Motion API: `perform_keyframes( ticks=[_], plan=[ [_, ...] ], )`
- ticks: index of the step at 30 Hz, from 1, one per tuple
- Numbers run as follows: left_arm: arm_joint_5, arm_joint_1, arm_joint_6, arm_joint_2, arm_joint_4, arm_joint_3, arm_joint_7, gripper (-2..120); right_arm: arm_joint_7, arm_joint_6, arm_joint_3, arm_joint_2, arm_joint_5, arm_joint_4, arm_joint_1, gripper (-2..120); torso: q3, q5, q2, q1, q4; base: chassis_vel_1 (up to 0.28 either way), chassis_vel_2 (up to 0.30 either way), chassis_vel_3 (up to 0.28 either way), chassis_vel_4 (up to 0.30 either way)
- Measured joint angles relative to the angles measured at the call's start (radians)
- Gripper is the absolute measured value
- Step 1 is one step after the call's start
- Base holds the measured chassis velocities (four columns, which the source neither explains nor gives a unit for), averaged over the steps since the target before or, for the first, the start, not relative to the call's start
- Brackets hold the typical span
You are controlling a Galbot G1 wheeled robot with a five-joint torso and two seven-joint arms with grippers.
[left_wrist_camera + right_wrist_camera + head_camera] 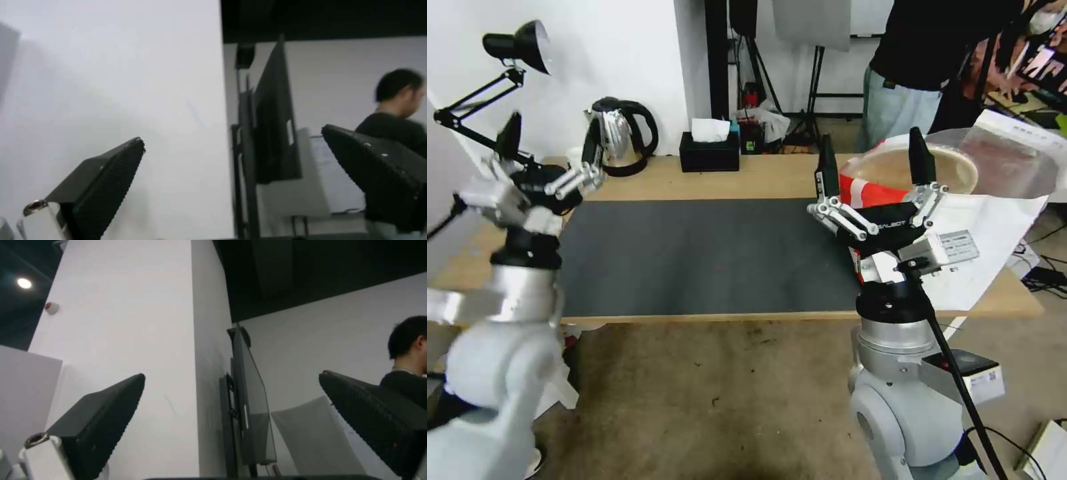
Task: Pick up the trash from the table and place it into the takeout bag.
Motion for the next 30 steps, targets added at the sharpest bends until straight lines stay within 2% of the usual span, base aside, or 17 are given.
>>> perform_keyframes(
  ticks=[1, 3, 5, 9, 11, 14, 15, 17, 21, 25, 30],
  plan=[
    [0.000, 0.000, 0.000, 0.000, 0.000, 0.000, 0.000, 100, 0.000, 0.000, 0.000, 0.000, 0.000, 0.000, 0.000, 100, 0.000, 0.0000, 0.000, 0.000, 0.0000, 0.000, 0.000, 0.000, 0.000],
    [0.062, 0.039, -0.010, -0.048, -0.010, 0.016, -0.027, 100, 0.001, -0.011, -0.002, -0.002, -0.001, -0.001, -0.001, 100, 0.000, 0.0001, 0.000, 0.000, -0.0001, 0.000, 0.000, 0.000, 0.000],
    [0.070, 0.046, -0.013, -0.055, -0.011, 0.022, -0.031, 100, 0.001, -0.012, -0.003, -0.002, -0.002, -0.002, -0.001, 100, 0.000, 0.0000, 0.000, 0.000, 0.0000, 0.000, 0.000, 0.000, 0.000],
    [0.166, 0.111, -0.064, -0.148, -0.018, 0.098, -0.052, 100, 0.003, -0.039, -0.006, -0.010, -0.006, -0.003, 0.001, 100, 0.000, 0.0000, 0.000, 0.000, 0.0001, 0.000, 0.000, 0.000, 0.000],
    [0.181, 0.117, -0.072, -0.166, -0.018, 0.112, -0.053, 100, 0.004, -0.043, -0.006, -0.012, -0.007, -0.003, 0.002, 100, 0.000, 0.0001, 0.000, 0.000, 0.0000, 0.000, 0.000, 0.000, 0.000],
    [0.229, 0.127, -0.096, -0.260, -0.014, 0.203, -0.053, 100, 0.004, -0.050, -0.025, -0.008, -0.028, -0.005, -0.011, 100, 0.000, 0.0001, 0.000, 0.000, 0.0000, 0.000, 0.000, 0.000, 0.000],
    [0.229, 0.127, -0.096, -0.260, -0.014, 0.203, -0.053, 100, 0.004, -0.050, -0.025, -0.008, -0.028, -0.005, -0.011, 100, 0.000, 0.0001, 0.000, 0.000, 0.0000, 0.000, 0.000, 0.000, 0.000],
    [0.276, 0.125, -0.104, -0.301, -0.004, 0.263, -0.052, 100, 0.004, -0.055, -0.033, -0.001, -0.059, -0.006, -0.022, 100, 0.000, 0.0000, 0.000, 0.000, -0.0002, 0.000, 0.000, 0.000, 0.000],
    [0.331, 0.136, -0.110, -0.325, 0.016, 0.333, -0.046, 100, 0.009, -0.056, -0.035, 0.005, -0.111, -0.012, -0.041, 100, 0.000, 0.0000, 0.000, 0.000, 0.0000, 0.000, 0.000, 0.000, 0.000],
    [0.336, 0.132, -0.110, -0.342, 0.021, 0.368, -0.030, 100, 0.016, -0.056, -0.039, 0.026, -0.158, -0.012, -0.062, 100, 0.000, -0.0001, 0.000, 0.000, 0.0000, 0.000, 0.000, 0.000, 0.000],
    [0.336, 0.118, -0.107, -0.330, 0.017, 0.357, -0.018, 100, 0.019, -0.056, -0.049, 0.049, -0.179, -0.014, -0.076, 100, 0.000, -0.0002, 0.000, 0.000, 0.0001, 0.000, 0.000, 0.000, 0.000]
  ],
)
